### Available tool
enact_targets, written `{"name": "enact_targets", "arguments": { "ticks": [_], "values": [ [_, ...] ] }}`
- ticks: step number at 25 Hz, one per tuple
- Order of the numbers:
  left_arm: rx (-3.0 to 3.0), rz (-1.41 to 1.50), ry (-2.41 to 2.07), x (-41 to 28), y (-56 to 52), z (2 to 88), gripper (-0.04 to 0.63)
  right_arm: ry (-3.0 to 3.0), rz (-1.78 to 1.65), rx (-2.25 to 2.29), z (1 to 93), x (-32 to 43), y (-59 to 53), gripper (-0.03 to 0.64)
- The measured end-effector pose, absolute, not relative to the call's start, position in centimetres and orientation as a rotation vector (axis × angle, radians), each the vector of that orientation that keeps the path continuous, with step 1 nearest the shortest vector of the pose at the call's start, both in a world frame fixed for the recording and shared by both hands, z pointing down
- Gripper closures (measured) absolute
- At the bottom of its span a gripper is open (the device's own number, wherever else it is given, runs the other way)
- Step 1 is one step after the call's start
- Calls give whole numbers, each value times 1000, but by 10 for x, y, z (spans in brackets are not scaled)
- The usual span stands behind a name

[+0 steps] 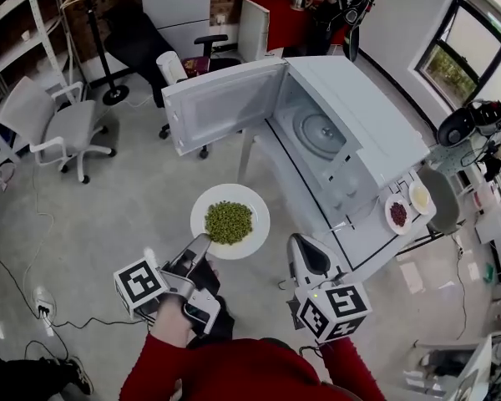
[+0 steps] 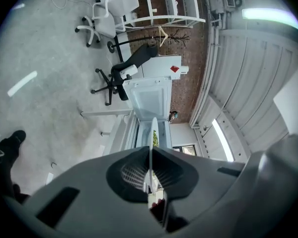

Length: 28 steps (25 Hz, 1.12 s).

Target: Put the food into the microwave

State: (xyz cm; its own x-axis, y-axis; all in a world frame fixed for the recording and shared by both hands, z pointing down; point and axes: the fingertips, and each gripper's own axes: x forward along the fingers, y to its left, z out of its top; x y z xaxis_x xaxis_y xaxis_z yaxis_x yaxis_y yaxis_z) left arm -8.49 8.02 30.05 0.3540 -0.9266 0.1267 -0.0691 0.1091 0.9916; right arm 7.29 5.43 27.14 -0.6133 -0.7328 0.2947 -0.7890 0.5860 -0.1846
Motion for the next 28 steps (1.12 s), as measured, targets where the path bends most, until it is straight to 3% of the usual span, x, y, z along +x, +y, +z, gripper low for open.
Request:
{"name": "enact_targets", "arguments": {
  "ticks": [5,28],
  "values": [
    [1324,-758,-985,-99,43,316,575,-2550,437,1388,278,64,20,602],
    [1389,-680,-901,-18,-84,347,575,-2366,521,1535,329,112,-78,603]
  ]
}}
